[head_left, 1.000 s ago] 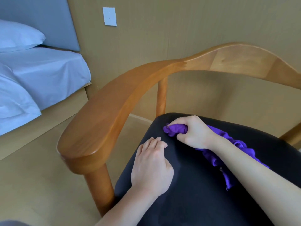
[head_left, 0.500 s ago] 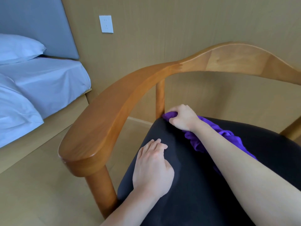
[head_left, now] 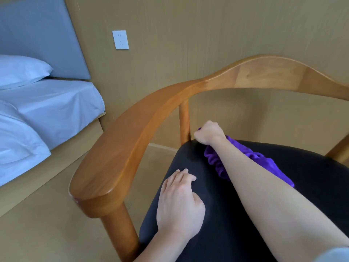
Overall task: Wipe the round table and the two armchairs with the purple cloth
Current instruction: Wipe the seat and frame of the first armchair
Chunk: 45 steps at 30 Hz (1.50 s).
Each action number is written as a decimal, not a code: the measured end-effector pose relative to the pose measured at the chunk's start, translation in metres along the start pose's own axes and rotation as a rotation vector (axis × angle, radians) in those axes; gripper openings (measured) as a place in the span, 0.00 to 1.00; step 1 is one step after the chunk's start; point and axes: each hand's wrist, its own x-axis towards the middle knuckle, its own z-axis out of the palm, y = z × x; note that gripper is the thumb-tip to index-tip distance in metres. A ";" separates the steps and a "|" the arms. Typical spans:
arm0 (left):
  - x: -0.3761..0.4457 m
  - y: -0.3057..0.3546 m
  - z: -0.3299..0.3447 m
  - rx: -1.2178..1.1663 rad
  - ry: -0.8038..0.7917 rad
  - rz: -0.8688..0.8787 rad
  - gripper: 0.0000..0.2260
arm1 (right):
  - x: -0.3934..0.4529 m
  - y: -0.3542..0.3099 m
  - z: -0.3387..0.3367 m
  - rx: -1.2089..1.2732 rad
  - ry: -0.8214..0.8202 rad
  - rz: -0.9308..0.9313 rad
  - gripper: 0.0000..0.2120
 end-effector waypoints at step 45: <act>-0.005 -0.001 -0.002 -0.192 0.141 0.090 0.11 | -0.050 -0.014 0.025 -0.175 -0.071 -0.504 0.09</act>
